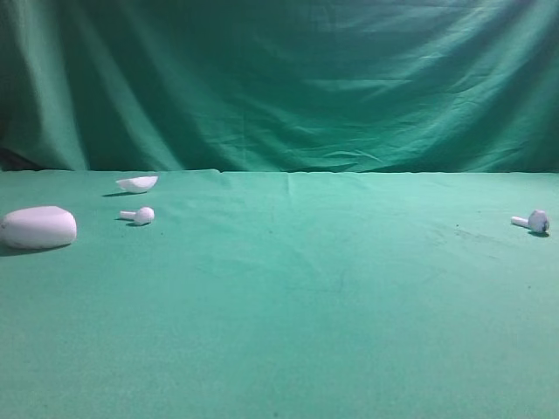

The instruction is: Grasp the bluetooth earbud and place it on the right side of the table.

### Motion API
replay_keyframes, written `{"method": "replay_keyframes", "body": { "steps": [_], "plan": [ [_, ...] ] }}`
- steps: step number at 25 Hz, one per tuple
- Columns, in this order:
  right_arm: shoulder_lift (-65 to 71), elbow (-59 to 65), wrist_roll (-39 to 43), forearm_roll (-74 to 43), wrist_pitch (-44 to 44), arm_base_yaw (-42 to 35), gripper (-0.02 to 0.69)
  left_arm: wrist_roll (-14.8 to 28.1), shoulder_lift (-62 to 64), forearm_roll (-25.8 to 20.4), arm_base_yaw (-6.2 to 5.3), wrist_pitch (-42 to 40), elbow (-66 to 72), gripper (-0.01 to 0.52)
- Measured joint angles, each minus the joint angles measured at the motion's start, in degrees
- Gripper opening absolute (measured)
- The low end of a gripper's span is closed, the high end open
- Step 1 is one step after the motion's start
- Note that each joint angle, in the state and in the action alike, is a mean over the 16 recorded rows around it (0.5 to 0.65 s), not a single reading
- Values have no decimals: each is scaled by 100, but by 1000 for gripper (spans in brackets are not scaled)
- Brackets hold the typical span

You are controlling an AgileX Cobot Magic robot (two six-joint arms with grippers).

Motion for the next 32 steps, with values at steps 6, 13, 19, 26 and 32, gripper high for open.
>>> {"method": "replay_keyframes", "body": {
  "steps": [6, 13, 19, 26, 32],
  "plan": [
    [-1627, 690, 22, 79, -28, 0, 0, 0, 0, 0, 0, 0, 0, 0],
    [-2756, 1431, 96, 281, -326, 0, 0, 0, 0, 0, 0, 0, 0, 0],
    [-3047, 1746, 126, 240, -608, -3, 0, 0, 0, 0, 0, 0, 0, 0],
    [-3422, 2495, 94, -95, -1549, -249, 0, 0, 0, 0, 0, 0, 0, 0],
    [-4085, 3826, 88, -368, -2795, -669, 0, 0, 0, 0, 0, 0, 0, 0]
  ]
}}
